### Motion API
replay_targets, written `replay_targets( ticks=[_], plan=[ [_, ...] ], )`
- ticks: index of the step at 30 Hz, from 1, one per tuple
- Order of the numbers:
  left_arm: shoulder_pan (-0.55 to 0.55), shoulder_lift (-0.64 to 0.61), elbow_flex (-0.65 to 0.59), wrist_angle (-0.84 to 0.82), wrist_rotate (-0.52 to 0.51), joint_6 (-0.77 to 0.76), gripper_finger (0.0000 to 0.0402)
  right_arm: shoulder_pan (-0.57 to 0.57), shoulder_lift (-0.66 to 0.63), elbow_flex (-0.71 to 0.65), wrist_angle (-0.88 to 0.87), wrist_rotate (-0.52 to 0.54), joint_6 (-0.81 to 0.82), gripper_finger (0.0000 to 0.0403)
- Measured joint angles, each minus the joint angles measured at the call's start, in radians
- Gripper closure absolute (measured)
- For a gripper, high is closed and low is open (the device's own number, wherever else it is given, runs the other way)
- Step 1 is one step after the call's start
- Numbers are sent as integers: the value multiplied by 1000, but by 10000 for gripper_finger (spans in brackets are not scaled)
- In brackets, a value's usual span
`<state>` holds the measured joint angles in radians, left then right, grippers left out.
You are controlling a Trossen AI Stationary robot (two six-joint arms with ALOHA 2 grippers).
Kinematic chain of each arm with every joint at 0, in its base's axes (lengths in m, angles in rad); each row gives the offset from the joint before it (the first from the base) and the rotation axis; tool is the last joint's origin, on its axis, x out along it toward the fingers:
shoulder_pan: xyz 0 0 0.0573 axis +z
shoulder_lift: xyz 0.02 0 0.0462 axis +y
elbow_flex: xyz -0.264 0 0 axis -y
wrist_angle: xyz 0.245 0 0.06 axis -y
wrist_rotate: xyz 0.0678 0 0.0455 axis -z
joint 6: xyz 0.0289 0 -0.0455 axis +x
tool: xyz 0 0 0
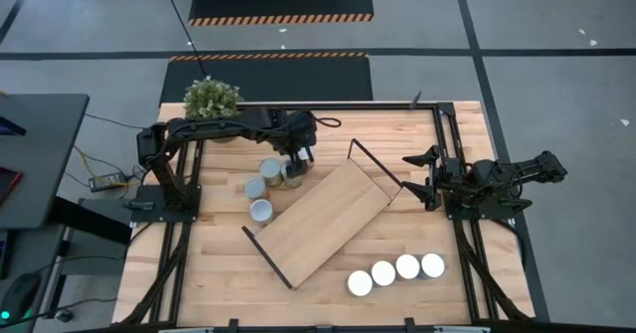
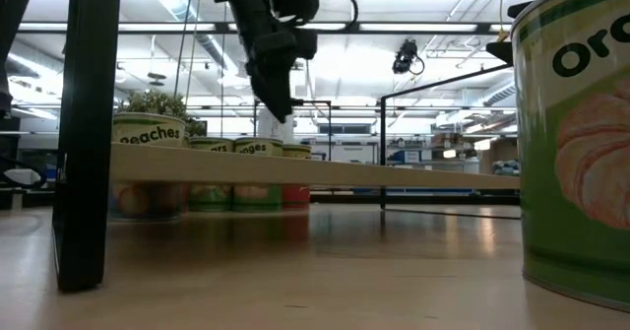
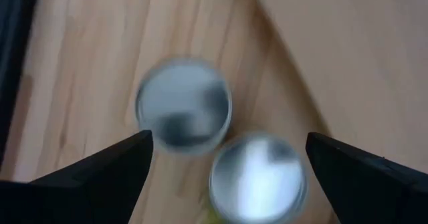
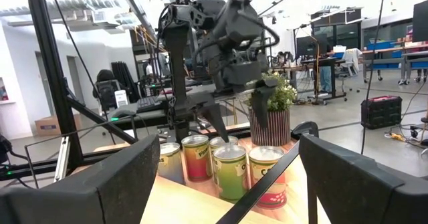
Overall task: Pick and place cans onto a shelf
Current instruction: Put the canned orange on the shelf
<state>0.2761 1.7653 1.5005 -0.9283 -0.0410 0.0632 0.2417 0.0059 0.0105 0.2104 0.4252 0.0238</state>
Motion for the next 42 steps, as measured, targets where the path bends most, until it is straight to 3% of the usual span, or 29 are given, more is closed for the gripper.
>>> replay_targets(
  ticks=[12, 18, 42],
  plan=[
    [-47, -1, -3, -168, -4, 1, 1, 0, 0, 0, 0, 0, 0, 37],
    [-46, 3, -3, -169, 41, -7, 1, 0, 0, 0, 0, 0, 0, 37],
    [-55, 51, -5, -205, -47, -2, 1, 0, 0, 0, 0, 0, 0, 37]
  ],
)
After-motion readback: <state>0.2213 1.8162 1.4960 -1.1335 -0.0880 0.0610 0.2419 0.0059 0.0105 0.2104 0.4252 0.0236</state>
